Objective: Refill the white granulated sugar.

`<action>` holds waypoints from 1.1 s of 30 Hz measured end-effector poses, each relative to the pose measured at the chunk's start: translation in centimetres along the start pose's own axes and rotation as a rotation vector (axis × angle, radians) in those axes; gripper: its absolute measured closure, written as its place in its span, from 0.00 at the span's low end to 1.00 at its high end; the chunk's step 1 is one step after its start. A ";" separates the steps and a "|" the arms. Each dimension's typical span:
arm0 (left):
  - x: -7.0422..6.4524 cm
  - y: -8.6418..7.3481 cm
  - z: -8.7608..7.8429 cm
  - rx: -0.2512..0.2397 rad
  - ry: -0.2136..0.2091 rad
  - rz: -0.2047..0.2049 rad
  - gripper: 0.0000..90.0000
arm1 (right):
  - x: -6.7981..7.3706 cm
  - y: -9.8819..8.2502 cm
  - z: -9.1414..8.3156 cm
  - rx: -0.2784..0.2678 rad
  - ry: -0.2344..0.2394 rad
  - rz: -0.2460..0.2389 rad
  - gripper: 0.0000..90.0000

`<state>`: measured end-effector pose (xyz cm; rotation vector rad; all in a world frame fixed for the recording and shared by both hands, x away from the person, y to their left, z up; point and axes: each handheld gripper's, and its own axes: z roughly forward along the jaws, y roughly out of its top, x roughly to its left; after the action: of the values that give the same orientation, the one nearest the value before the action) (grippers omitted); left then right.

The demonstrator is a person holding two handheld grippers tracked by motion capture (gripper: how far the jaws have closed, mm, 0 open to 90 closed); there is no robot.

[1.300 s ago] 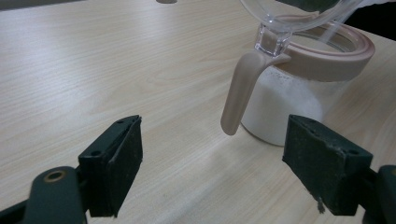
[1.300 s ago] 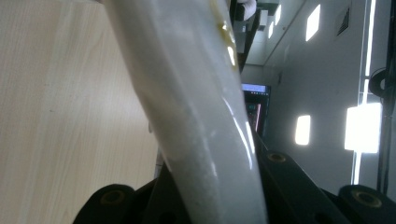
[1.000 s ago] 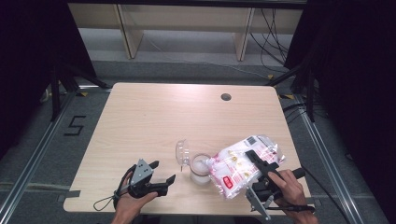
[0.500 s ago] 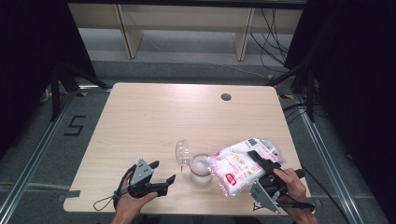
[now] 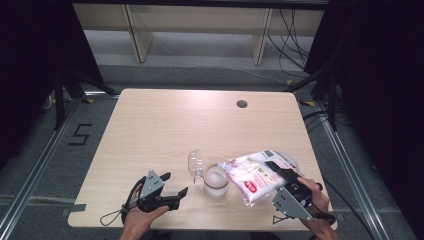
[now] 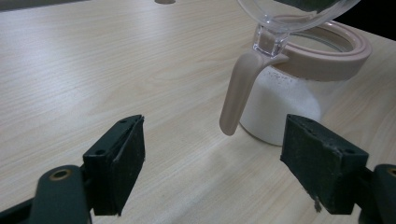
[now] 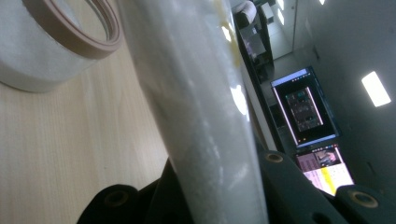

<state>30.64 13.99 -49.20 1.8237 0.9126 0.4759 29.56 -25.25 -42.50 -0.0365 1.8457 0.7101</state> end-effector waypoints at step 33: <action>0.0 0.0 -0.1 0.000 0.004 -0.014 0.23 | -1.2 -5.9 1.7 -0.234 0.080 0.854 0.98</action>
<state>30.55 14.01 -49.20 1.8155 0.9274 0.4708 33.60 -29.65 -44.49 0.6096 1.8152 1.5229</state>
